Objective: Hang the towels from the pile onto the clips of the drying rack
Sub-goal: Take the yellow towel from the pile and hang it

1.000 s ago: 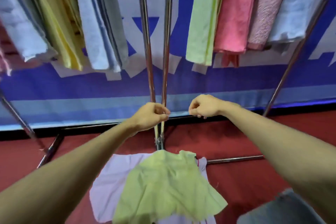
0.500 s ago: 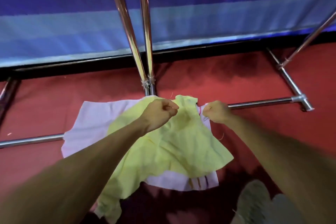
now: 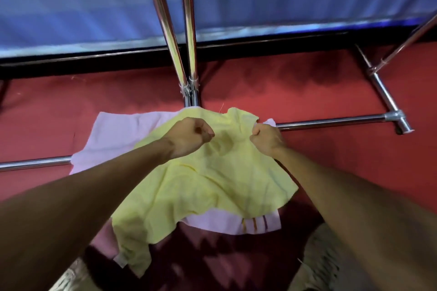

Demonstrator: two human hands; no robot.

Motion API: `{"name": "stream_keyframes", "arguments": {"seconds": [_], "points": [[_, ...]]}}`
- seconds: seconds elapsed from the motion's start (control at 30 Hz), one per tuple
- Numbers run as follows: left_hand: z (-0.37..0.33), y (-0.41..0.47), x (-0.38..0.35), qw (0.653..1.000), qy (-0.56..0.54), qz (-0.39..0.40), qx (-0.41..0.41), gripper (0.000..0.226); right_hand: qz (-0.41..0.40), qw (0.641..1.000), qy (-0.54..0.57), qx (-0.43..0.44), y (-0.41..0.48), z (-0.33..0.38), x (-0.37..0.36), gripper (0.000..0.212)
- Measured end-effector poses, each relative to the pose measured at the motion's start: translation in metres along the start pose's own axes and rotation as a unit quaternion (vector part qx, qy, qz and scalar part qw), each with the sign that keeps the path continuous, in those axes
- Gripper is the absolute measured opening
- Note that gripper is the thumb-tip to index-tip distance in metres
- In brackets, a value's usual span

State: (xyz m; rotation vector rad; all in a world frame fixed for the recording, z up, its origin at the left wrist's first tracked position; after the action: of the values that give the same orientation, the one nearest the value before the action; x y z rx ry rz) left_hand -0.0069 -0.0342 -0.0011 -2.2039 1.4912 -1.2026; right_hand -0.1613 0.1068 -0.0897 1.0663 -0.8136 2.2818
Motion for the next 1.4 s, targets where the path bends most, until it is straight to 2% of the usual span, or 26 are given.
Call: {"name": "stream_keyframes", "arguments": {"seconds": [0.1,0.23,0.33,0.4,0.47,0.57,0.67,0.73,0.77,0.83,0.93,1.0,1.17,1.27,1.37,1.4], "points": [[-0.008,-0.033,0.018,1.0,0.017,0.002,-0.009,0.012,0.051,0.993,0.032,0.098,-0.015,0.061,0.038,0.006],[-0.027,-0.077,0.051,0.998,-0.01,-0.041,-0.037,0.009,0.091,0.977,0.039,0.191,-0.04,0.149,0.09,0.012],[-0.043,-0.109,0.078,0.994,-0.033,-0.078,-0.073,0.029,0.098,0.957,0.036,0.269,-0.073,0.212,0.126,0.011],[-0.053,-0.131,0.093,0.992,-0.053,-0.059,-0.097,0.054,0.12,0.941,0.029,0.316,-0.098,0.246,0.146,0.008],[-0.063,-0.154,0.105,0.989,-0.054,-0.025,-0.133,0.07,0.128,0.925,0.03,0.356,-0.119,0.274,0.164,0.008],[-0.072,-0.18,0.127,0.982,-0.049,0.0,-0.182,0.068,0.112,0.902,0.046,0.414,-0.143,0.304,0.186,0.012],[-0.072,-0.198,0.141,0.981,-0.037,-0.012,-0.193,0.039,0.095,0.895,0.078,0.429,-0.153,0.314,0.199,0.008],[-0.073,-0.205,0.141,0.979,0.03,-0.052,-0.196,0.009,0.092,0.895,0.081,0.428,-0.15,0.317,0.202,0.008],[-0.077,-0.207,0.139,0.977,0.059,-0.059,-0.195,0.003,0.082,0.895,0.084,0.431,-0.146,0.32,0.204,0.008],[-0.086,-0.205,0.136,0.974,0.104,-0.07,-0.19,0.013,0.045,0.892,0.09,0.44,-0.138,0.325,0.208,0.009],[-0.098,-0.201,0.155,0.946,0.236,-0.151,-0.163,0.027,-0.025,0.892,0.085,0.443,-0.126,0.32,0.213,0.008],[-0.1,-0.2,0.168,0.936,0.267,-0.179,-0.144,0.035,-0.064,0.894,0.082,0.436,-0.121,0.311,0.217,0.008],[-0.117,-0.204,0.18,0.959,0.175,-0.163,-0.15,0.042,-0.101,0.888,0.096,0.438,-0.12,0.298,0.233,0.017],[-0.127,-0.207,0.18,0.962,0.129,-0.149,-0.187,0.043,-0.136,0.892,0.077,0.424,-0.121,0.288,0.242,0.02],[-0.138,-0.215,0.181,0.958,0.013,-0.152,-0.243,0.034,-0.144,0.897,0.062,0.414,-0.128,0.279,0.246,0.011],[-0.142,-0.217,0.182,0.955,-0.032,-0.15,-0.254,0.032,-0.133,0.9,0.057,0.412,-0.13,0.277,0.247,0.013]]}}
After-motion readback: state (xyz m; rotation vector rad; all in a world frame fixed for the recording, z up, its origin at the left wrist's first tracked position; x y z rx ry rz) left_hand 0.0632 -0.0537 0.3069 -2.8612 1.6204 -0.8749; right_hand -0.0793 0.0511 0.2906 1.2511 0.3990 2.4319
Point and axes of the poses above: each hand's wrist, its own y-axis towards the middle knuckle, its own x-axis out of the back of the hand, z = x × y, the point moved 6 cm from there along y, towards the middle knuckle, and after that the axes turned 10 degrees about x, right-handed, at the moved point
